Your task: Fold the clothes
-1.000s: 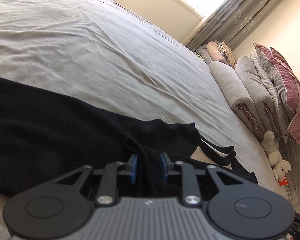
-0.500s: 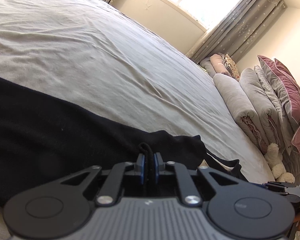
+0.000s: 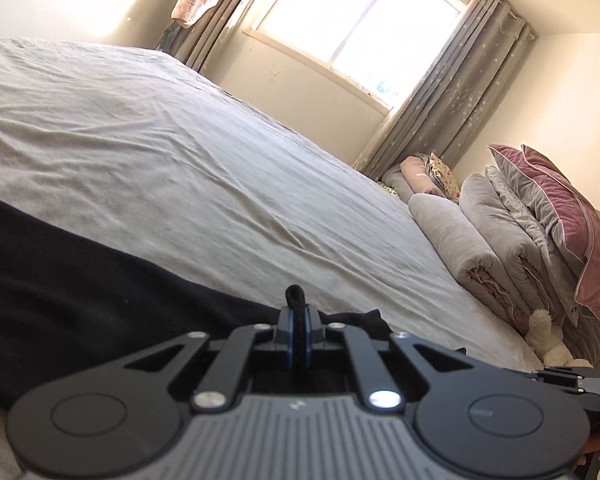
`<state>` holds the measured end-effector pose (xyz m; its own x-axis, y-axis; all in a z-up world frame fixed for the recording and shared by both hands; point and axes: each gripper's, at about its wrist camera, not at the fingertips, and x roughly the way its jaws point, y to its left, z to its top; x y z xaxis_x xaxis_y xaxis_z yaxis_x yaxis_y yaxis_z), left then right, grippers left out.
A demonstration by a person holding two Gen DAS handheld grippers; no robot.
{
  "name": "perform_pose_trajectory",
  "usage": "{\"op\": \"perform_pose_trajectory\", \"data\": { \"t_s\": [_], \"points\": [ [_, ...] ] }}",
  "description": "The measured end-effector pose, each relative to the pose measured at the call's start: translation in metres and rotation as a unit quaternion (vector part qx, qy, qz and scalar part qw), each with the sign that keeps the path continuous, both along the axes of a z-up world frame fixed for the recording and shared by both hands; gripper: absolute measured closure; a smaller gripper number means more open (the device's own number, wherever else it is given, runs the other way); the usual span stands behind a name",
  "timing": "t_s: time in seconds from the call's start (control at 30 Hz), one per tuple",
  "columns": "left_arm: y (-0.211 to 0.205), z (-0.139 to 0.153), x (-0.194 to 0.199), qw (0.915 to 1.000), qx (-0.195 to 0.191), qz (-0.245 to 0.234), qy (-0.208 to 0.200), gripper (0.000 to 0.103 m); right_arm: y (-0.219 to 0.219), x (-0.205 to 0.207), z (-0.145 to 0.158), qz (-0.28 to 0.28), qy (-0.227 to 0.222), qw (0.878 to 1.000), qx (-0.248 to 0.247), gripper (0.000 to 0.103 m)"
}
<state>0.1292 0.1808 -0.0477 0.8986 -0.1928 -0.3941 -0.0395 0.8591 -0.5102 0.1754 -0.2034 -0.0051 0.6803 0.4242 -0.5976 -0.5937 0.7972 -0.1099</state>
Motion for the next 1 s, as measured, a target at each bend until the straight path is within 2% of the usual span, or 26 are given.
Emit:
{"op": "perform_pose_trajectory", "data": {
  "t_s": [0.07, 0.23, 0.27, 0.3, 0.4, 0.5, 0.57, 0.63, 0.73, 0.8, 0.87, 0.97, 1.0],
  "points": [
    [-0.001, -0.001, 0.001, 0.9999, 0.007, 0.007, 0.005, 0.098, 0.002, 0.003, 0.0, -0.008, -0.011, 1.0, -0.002, 0.102],
    [-0.002, -0.011, 0.01, 0.9967, 0.043, 0.026, 0.064, 0.096, 0.012, 0.013, -0.028, -0.037, 0.016, 0.999, -0.027, 0.1],
    [0.0, -0.01, 0.01, 0.9964, 0.045, 0.027, 0.067, 0.093, 0.012, 0.012, -0.029, -0.044, 0.014, 0.999, -0.023, 0.097],
    [0.001, -0.01, 0.009, 0.9961, 0.046, 0.029, 0.069, 0.093, 0.011, 0.01, -0.03, -0.051, 0.011, 0.998, -0.019, 0.09],
    [0.01, -0.002, 0.004, 0.9944, 0.057, 0.055, 0.07, 0.087, 0.001, 0.007, -0.023, -0.079, 0.002, 0.997, 0.003, 0.082],
    [0.025, 0.01, -0.005, 0.9953, 0.032, 0.074, 0.054, 0.084, -0.017, 0.001, -0.009, -0.109, -0.006, 0.994, 0.029, 0.076],
    [0.028, 0.019, -0.009, 0.997, 0.023, 0.064, 0.037, 0.084, -0.027, -0.005, -0.004, -0.121, -0.006, 0.992, 0.039, 0.076],
    [0.018, 0.025, -0.012, 0.999, 0.025, 0.031, 0.021, 0.084, -0.035, -0.011, -0.002, -0.127, -0.003, 0.991, 0.05, 0.076],
    [-0.006, 0.025, -0.01, 0.9983, 0.051, -0.023, 0.015, 0.084, -0.042, -0.022, -0.006, -0.135, 0.0, 0.989, 0.055, 0.076],
    [-0.02, 0.018, -0.007, 0.996, 0.072, -0.047, 0.023, 0.084, -0.046, -0.028, -0.011, -0.14, 0.003, 0.989, 0.056, 0.076],
    [-0.03, 0.007, -0.001, 0.9924, 0.094, -0.062, 0.05, 0.084, -0.05, -0.034, -0.019, -0.146, 0.01, 0.988, 0.057, 0.076],
    [-0.03, -0.007, 0.006, 0.9884, 0.117, -0.05, 0.083, 0.089, -0.059, -0.039, -0.035, -0.16, 0.019, 0.986, 0.042, 0.074],
    [-0.028, -0.004, 0.006, 0.989, 0.111, -0.048, 0.086, 0.089, -0.064, -0.042, -0.037, -0.161, 0.017, 0.986, 0.051, 0.074]
  ]
}}
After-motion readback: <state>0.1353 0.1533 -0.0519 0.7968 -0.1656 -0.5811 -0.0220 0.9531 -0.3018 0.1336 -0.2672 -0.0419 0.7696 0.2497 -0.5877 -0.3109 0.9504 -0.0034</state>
